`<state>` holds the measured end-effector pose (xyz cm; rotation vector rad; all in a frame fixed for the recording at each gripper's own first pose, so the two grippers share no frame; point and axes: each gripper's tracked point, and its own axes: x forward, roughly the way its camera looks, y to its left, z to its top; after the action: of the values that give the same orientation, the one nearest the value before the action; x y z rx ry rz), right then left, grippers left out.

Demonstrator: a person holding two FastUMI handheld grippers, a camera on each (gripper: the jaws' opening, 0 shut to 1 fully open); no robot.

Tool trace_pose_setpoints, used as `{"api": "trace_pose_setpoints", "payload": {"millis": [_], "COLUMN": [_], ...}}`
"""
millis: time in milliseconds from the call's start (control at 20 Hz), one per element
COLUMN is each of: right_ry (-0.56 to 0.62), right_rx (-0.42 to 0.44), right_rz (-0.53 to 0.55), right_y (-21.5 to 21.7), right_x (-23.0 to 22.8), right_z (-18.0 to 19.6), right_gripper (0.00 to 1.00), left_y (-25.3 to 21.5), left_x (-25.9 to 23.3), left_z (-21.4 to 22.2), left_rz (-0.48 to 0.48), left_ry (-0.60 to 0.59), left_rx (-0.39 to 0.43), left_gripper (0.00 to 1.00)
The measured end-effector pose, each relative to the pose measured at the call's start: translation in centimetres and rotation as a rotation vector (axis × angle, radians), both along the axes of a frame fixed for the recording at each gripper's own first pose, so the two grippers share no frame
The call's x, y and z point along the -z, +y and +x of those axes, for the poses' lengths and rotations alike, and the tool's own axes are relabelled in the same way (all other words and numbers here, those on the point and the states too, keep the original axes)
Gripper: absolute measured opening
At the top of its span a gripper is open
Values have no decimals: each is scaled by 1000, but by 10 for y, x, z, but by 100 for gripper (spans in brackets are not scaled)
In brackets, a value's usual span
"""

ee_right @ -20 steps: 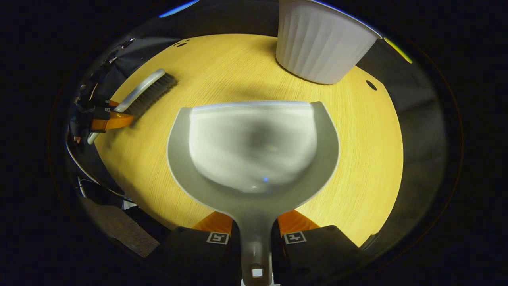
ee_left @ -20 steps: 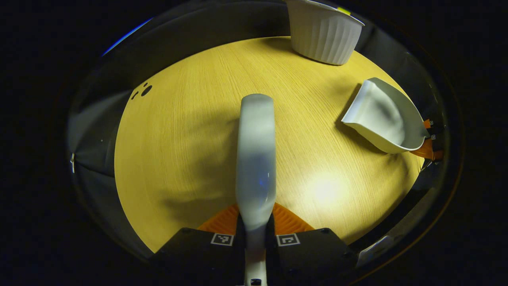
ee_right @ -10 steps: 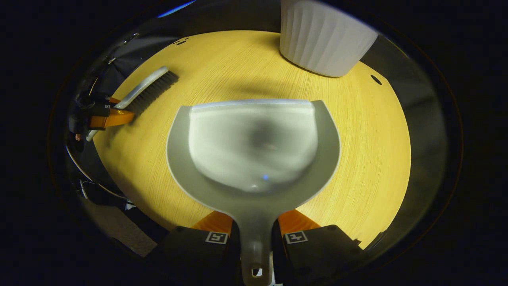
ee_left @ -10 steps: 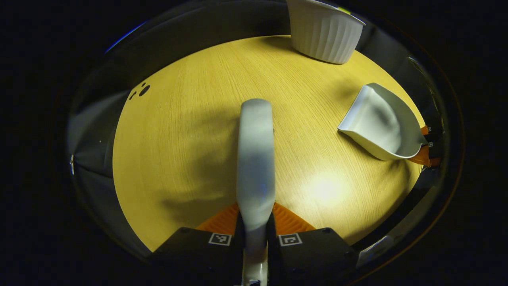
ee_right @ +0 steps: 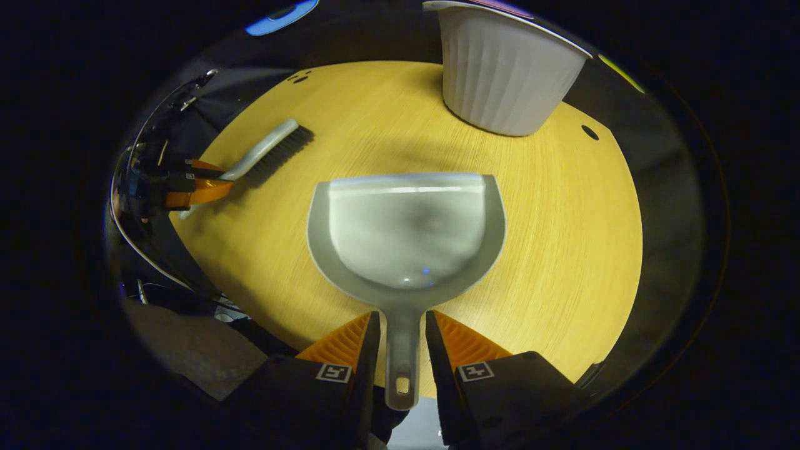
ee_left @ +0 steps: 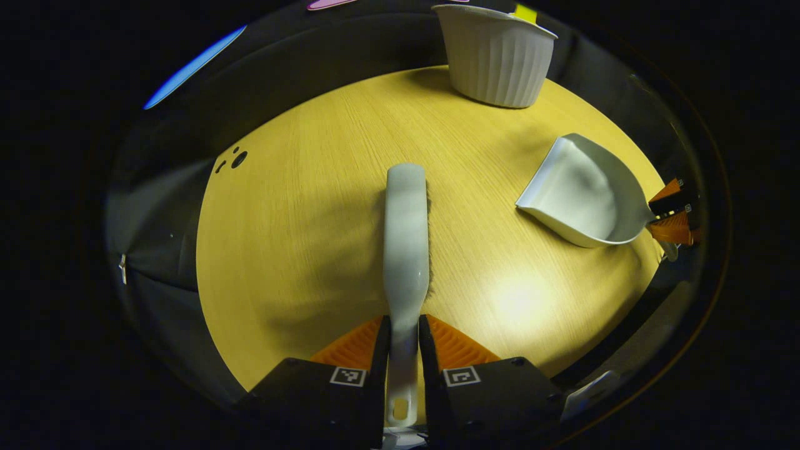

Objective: Pick up the small broom and dustpan from the desktop, sweep the trash into the dustpan with the broom, and then empty the trash into the garbage bin.

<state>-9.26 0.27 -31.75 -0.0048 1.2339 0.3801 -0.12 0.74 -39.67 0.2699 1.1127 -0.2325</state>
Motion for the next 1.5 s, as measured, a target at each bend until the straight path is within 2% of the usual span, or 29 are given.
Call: {"api": "trace_pose_setpoints", "payload": {"millis": [200,250,300,400,450,650,700,850,1050,1150,1200,1250,1500], "right_ry": [-126,-168,-217,-319,-372,-583,-637,-770,-849,-848,-839,-833,-825], "right_rx": [49,69,91,138,156,186,190,192,204,198,185,176,174], "right_rz": [49,66,85,121,131,137,139,135,140,150,154,154,149], "right_y": [-6,-7,-5,-4,-6,-11,-10,-12,-8,-1,2,4,11], "right_x": [-55,-69,-85,-116,-131,-177,-190,-216,-229,-226,-225,-223,-227], "right_z": [16,23,34,56,64,89,94,95,93,92,91,89,95], "right_gripper": [43,52,43,43,43,43,43,43,43,42,43,42,43], "left_y": [-13,-13,-16,-25,-29,-48,-48,-49,-44,-46,-44,-44,-32], "left_x": [-47,-62,-79,-119,-138,-217,-235,-268,-277,-268,-265,-261,-263], "left_z": [-3,0,5,18,24,40,36,34,13,10,8,8,5], "left_rz": [-81,-93,-113,-171,-199,-362,-380,-409,-400,-401,-398,-395,-387], "left_ry": [-94,-134,-176,-290,-351,-606,-661,-784,-805,-789,-784,-780,-785], "left_rx": [-43,-55,-68,-85,-88,-81,-81,-73,-84,-95,-100,-101,-97], "left_gripper": [31,31,26,26,31,30,33,30,30,30,26,30,30]}}
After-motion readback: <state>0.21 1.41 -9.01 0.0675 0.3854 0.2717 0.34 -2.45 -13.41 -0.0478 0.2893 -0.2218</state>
